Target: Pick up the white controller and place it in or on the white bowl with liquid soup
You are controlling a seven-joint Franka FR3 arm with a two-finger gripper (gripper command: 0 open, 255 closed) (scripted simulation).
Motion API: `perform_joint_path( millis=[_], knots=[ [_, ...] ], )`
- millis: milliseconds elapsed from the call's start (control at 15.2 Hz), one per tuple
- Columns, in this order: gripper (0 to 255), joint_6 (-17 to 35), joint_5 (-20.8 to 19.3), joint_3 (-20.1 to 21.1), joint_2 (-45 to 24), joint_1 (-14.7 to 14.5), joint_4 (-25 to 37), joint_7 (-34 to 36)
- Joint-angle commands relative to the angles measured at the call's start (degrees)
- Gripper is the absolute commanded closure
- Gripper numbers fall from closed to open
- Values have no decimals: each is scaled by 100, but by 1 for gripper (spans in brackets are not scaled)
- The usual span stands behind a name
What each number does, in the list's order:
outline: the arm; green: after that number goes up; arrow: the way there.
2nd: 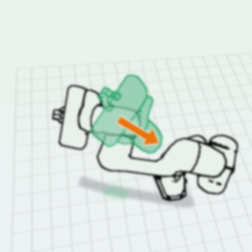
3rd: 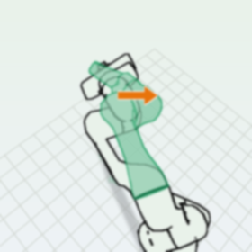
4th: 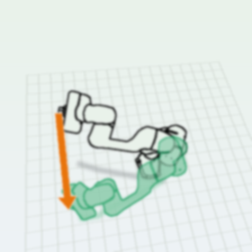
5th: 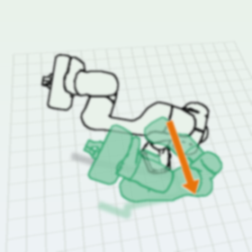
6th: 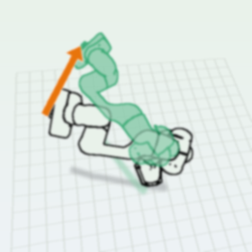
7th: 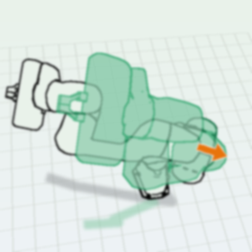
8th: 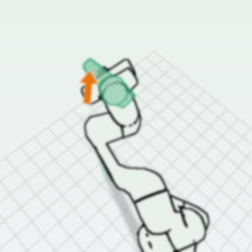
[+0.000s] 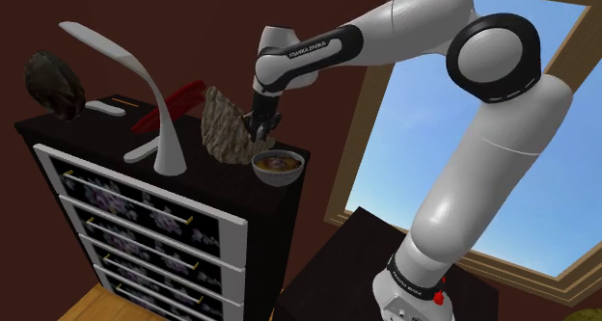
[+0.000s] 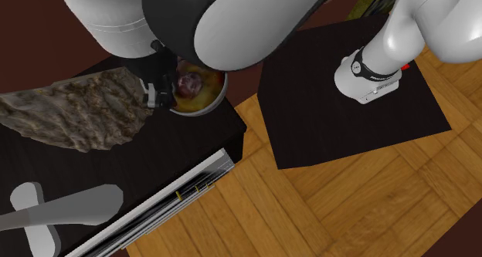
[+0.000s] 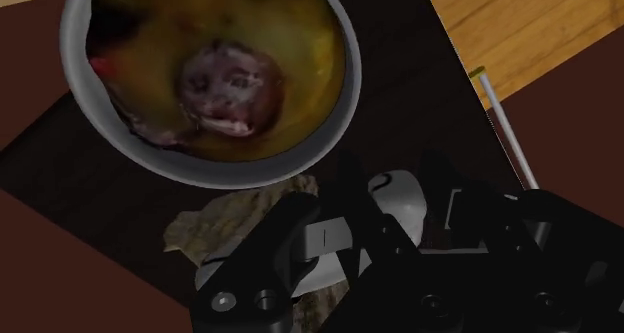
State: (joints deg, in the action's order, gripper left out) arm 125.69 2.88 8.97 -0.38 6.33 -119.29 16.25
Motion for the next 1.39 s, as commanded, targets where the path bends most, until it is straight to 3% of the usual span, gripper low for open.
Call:
perform_joint_path(
  millis=[0, 198, 1122, 1320],
  knots=[
    [255, 80, 98, -115, 349, 118, -435, -292],
    [255, 109, 205, -336, 922, 293, -1060, -754],
    [255, 1229, 215, -320, 353, 273, -1613, -796],
    [255, 1229, 215, -320, 353, 273, -1613, -796]
  ],
)
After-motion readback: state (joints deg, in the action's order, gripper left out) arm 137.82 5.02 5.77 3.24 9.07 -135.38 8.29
